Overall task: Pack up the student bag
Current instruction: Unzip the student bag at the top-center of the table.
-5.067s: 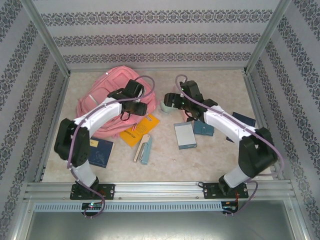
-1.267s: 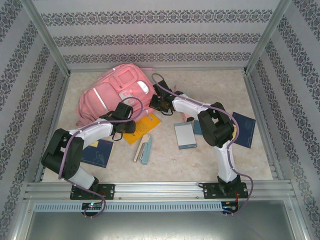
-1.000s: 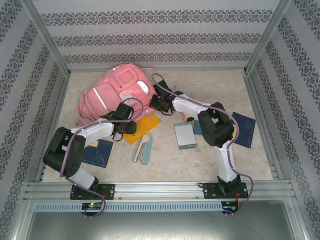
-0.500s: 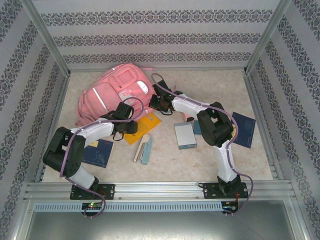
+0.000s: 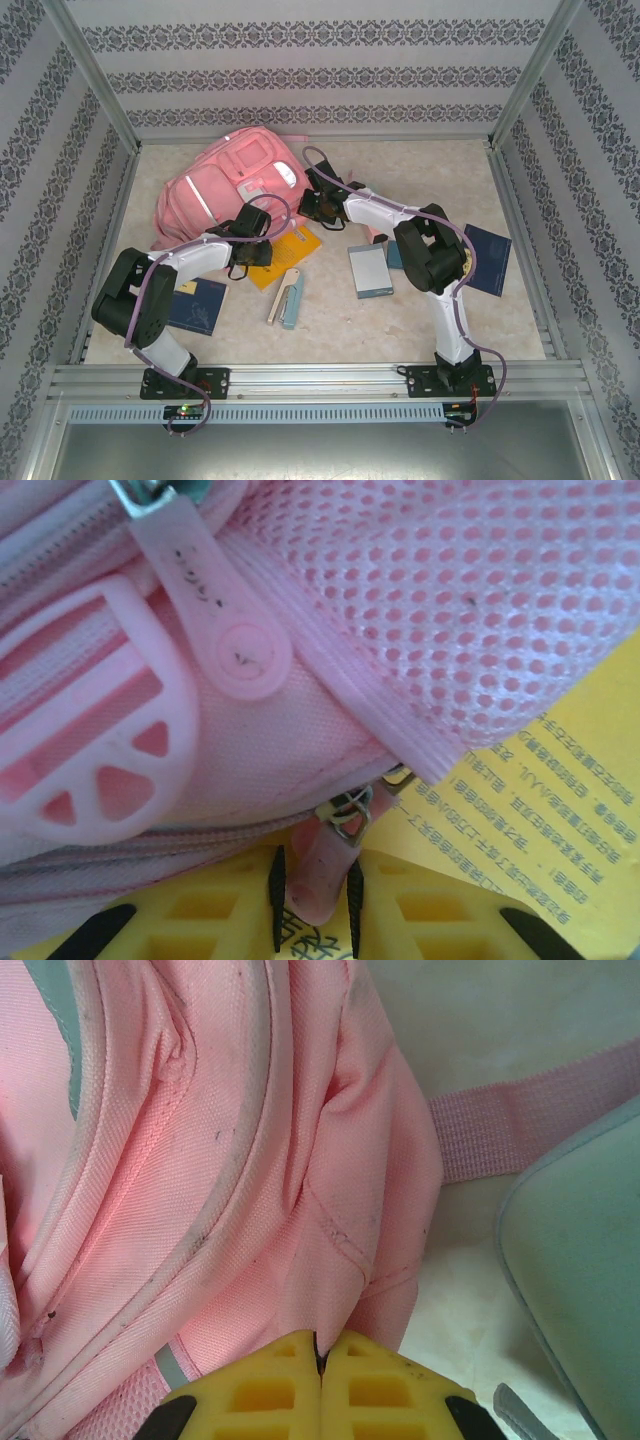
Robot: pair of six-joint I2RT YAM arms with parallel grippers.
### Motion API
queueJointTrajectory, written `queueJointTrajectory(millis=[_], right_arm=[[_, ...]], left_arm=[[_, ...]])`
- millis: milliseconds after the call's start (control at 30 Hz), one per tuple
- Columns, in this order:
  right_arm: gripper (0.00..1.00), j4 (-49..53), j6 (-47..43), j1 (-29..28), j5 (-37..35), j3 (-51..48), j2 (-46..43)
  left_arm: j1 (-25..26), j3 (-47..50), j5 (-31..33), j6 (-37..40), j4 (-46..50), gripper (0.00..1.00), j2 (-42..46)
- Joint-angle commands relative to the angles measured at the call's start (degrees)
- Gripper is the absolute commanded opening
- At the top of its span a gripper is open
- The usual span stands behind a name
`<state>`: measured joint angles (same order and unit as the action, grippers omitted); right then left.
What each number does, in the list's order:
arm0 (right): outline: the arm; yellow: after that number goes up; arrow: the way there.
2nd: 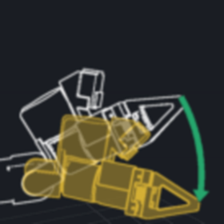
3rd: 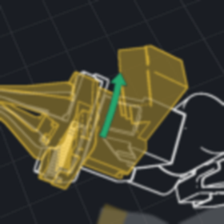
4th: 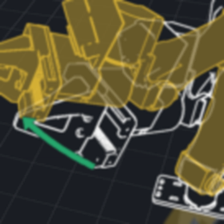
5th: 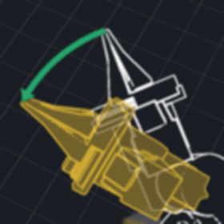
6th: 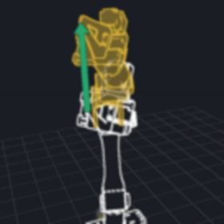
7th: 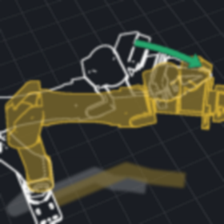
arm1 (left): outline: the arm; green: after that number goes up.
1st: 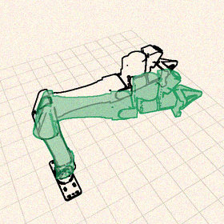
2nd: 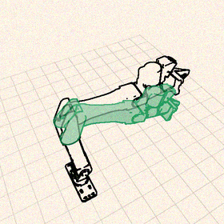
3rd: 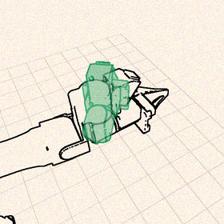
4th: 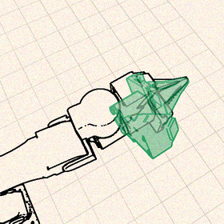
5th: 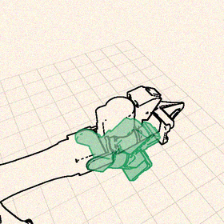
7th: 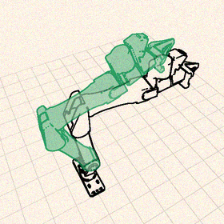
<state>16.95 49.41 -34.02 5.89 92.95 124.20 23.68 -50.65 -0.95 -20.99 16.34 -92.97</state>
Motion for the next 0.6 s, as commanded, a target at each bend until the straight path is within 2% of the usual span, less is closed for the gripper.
queueJointTrajectory(millis=[0,200,333,400,567], right_arm=[[0.00,0.6,0.5,-1.3,1.9,1.0,1.4],[0.00,0.5,0.6,-1.4,2.1,1.1,1.3],[0.00,0.5,0.5,-1.4,2.1,1.0,1.3],[0.00,0.6,0.5,-1.4,1.9,0.9,1.1],[0.00,0.6,0.4,-1.2,1.5,0.2,0.6]], left_arm=[[0.5,-0.8,3.5,0.0,2.0,0.27,0.6],[0.5,-1.3,3.0,0.3,2.6,0.25,-1.0],[0.5,-1.7,2.7,0.5,2.7,0.20,-2.0],[0.5,-1.7,2.5,0.5,2.8,0.10,-1.8],[0.5,-1.1,3.0,0.6,3.5,0.03,-0.5]])
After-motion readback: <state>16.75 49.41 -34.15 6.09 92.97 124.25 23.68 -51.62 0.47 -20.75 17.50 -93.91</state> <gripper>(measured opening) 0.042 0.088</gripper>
